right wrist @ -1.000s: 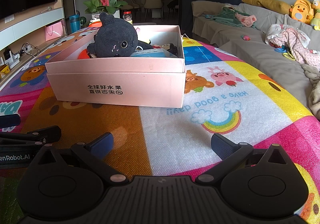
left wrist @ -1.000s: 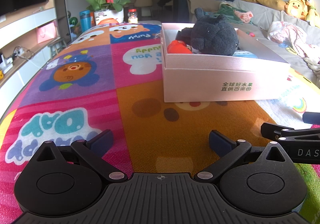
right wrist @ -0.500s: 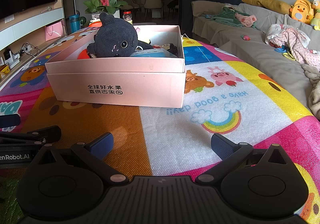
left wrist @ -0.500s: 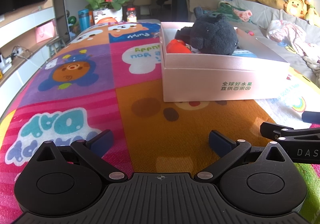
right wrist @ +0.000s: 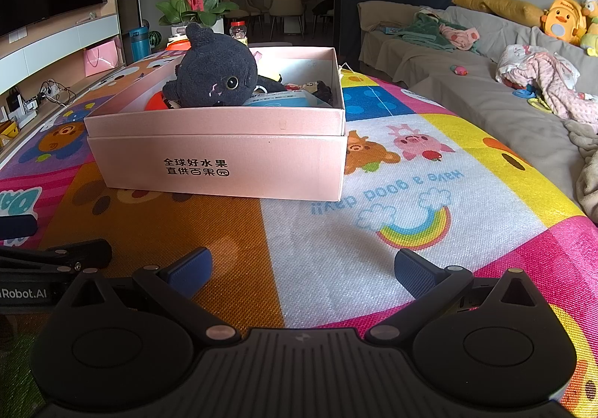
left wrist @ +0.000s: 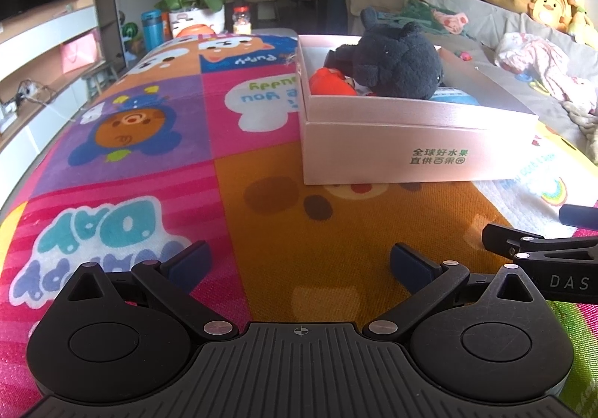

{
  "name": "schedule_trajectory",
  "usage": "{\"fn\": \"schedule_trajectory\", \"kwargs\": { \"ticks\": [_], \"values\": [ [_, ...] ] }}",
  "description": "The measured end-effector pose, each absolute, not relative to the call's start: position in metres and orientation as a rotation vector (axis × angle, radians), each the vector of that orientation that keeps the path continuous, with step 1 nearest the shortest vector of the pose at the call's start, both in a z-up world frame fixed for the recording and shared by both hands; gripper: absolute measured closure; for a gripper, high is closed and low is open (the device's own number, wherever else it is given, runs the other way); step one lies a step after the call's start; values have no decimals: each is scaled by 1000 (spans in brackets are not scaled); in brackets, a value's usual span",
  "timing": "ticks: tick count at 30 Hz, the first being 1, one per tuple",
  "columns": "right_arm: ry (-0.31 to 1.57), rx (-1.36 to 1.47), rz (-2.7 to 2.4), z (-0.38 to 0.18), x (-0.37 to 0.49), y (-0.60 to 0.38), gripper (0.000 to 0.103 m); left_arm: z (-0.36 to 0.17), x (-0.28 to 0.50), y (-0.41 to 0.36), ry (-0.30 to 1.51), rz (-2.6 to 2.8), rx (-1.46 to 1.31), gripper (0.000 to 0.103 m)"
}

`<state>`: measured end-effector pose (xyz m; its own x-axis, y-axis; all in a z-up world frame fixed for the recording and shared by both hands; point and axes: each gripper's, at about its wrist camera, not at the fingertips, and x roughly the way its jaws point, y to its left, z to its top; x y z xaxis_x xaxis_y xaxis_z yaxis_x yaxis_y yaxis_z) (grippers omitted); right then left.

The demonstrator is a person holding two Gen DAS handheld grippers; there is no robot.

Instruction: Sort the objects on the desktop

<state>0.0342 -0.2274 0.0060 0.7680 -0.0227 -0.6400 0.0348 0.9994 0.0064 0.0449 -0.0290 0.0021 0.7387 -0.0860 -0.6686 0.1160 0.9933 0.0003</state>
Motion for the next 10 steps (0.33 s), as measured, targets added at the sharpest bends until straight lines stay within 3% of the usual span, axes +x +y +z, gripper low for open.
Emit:
{"fn": "schedule_trajectory", "kwargs": {
  "ticks": [10],
  "values": [
    [694, 18, -31, 6, 34, -227, 0, 2, 45, -29, 732, -111, 41, 0]
  ]
}}
